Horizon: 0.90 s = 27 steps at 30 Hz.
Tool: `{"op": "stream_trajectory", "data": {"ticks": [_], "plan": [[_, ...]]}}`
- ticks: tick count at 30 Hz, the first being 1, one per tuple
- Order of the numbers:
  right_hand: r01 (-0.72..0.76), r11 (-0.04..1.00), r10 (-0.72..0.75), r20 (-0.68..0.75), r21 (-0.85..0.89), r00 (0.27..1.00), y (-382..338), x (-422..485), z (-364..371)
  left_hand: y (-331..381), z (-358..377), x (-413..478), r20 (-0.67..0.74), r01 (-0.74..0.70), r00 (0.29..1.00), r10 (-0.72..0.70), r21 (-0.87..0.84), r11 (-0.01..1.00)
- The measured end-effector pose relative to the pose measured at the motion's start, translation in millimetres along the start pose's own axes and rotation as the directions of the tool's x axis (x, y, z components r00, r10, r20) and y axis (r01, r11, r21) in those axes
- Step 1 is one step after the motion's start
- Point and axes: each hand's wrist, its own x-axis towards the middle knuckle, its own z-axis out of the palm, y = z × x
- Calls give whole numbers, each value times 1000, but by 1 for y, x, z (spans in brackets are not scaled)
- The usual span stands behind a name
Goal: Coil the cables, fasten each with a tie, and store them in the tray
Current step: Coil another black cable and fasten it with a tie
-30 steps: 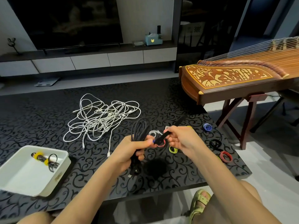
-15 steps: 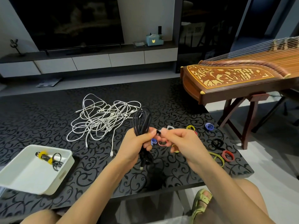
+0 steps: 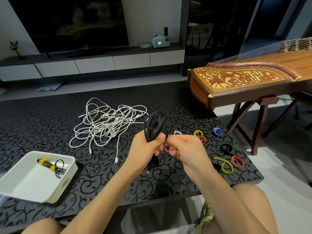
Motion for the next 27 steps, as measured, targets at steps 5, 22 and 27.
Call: {"op": "stream_trajectory", "data": {"ticks": [5, 22, 27], "plan": [[41, 999, -41, 7, -6, 999, 1, 2, 2, 6, 2, 1, -51, -9, 999, 16, 126, 992], [272, 851, -273, 65, -450, 960, -5, 1, -9, 19, -5, 0, 116, -49, 993, 2, 399, 916], [320, 766, -321, 99, -558, 942, -7, 0, -12, 23, -7, 3, 182, -108, 983, 20, 490, 865]]}}
